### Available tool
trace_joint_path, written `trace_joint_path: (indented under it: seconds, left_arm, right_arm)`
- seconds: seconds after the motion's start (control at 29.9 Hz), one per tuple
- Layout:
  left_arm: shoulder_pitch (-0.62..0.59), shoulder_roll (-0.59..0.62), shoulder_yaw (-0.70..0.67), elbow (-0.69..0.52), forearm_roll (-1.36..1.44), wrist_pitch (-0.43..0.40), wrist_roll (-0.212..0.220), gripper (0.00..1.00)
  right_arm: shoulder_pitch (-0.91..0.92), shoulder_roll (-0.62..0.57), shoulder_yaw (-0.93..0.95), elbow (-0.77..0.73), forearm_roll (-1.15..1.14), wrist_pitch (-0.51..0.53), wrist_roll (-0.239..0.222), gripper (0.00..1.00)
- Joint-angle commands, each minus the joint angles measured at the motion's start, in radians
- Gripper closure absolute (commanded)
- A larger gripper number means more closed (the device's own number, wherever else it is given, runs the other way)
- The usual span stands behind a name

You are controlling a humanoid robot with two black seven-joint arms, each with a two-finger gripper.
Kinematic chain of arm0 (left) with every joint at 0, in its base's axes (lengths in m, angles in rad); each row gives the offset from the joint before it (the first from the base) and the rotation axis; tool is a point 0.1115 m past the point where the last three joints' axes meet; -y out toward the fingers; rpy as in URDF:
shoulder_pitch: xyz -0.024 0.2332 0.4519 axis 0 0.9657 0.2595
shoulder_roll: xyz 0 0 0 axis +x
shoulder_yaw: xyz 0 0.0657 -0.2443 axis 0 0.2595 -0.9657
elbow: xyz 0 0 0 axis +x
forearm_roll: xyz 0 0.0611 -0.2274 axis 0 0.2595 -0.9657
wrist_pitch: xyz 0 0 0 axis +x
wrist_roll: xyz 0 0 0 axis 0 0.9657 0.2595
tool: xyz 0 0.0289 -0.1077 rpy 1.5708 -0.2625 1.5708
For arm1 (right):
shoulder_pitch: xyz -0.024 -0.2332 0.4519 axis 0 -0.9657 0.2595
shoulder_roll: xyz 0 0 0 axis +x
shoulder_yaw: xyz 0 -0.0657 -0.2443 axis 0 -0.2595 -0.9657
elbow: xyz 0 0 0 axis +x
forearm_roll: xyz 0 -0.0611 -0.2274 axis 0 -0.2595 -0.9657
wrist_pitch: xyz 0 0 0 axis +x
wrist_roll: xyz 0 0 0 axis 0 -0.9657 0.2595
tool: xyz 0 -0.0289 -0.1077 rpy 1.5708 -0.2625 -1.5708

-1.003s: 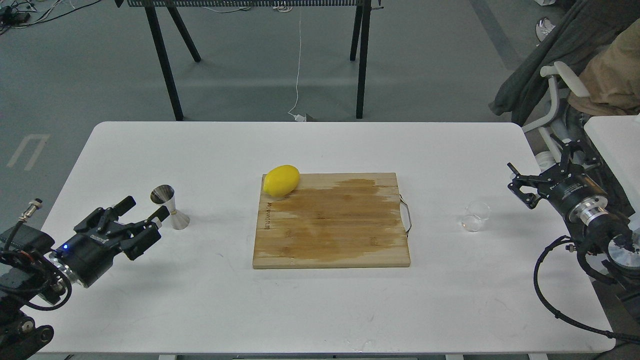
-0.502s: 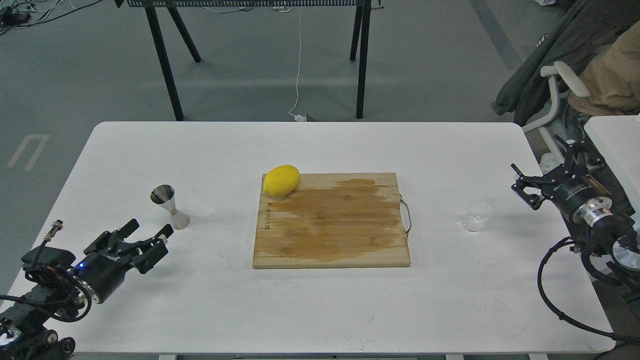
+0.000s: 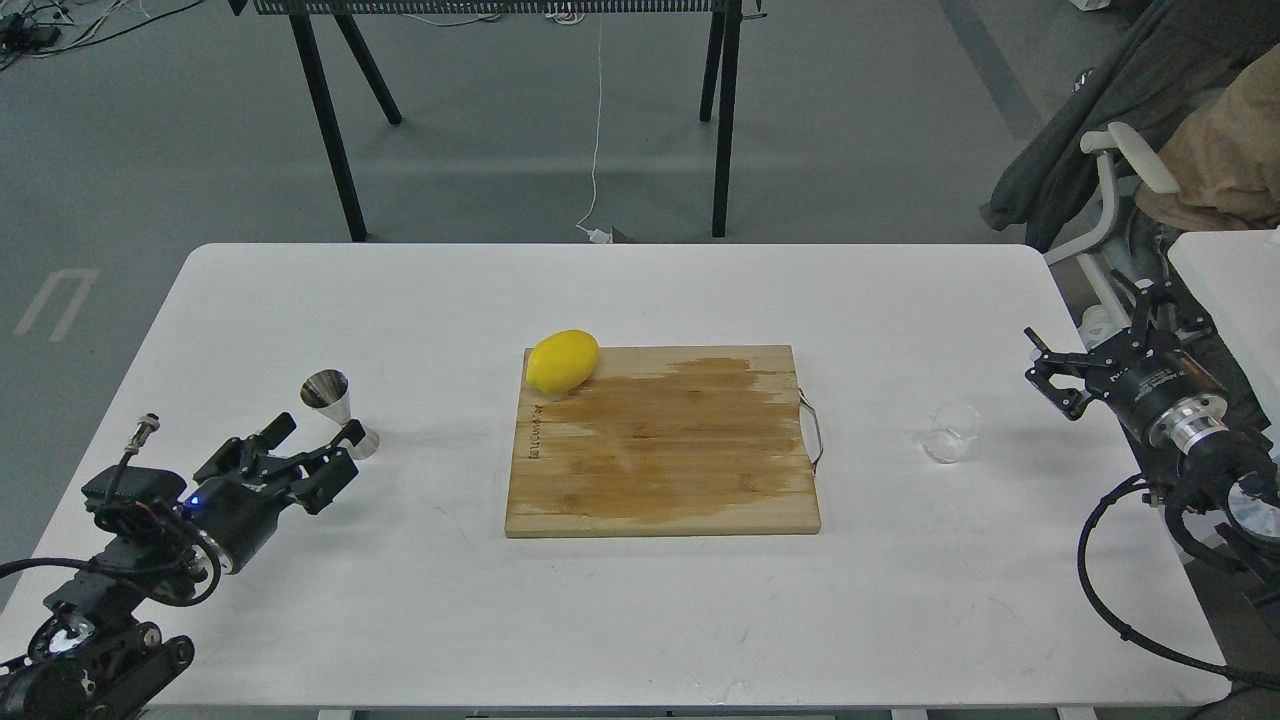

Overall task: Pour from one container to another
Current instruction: 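Grasp the steel jigger with the left gripper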

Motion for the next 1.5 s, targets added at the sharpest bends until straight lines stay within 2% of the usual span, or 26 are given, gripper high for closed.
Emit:
trace_joint_path:
  seconds: [0.0,0.67,0.9,1.07,1.24,1.34,1.47]
  left_arm:
    - [-0.022,-0.016,0.031,0.022,-0.005,0.0,0.0,0.0]
    - [-0.144,-0.155,0.065,0.22,-0.003,0.0,0.0,0.03]
    - [-0.158,-0.164,0.076,0.252,-0.005,0.0,0.0,0.21]
    - [-0.164,-0.181,0.076,0.298,-0.008,0.0,0.0,0.26]
    - [-0.164,-0.184,0.076,0.308,-0.012,0.0,0.0,0.38]
    - [-0.164,-0.184,0.076,0.308,-0.012,0.0,0.0,0.5]
    - [-0.166,-0.184,0.076,0.308,-0.012,0.0,0.0,0.76]
  right_arm:
    - [0.0,-0.003,0.013,0.001,0.0,0.0,0.0,0.01]
    - [0.002,-0.017,0.02,0.002,0.0,0.0,0.0,0.01]
    - [0.002,-0.026,0.022,0.002,0.001,0.0,0.0,0.01]
    - [0.002,-0.026,0.022,0.001,0.0,0.0,0.0,0.01]
    - [0.002,-0.027,0.022,0.001,0.0,0.0,0.0,0.01]
    - [0.002,-0.029,0.022,0.001,0.0,0.0,0.0,0.01]
    - [0.0,-0.029,0.02,0.001,0.0,0.0,0.0,0.01]
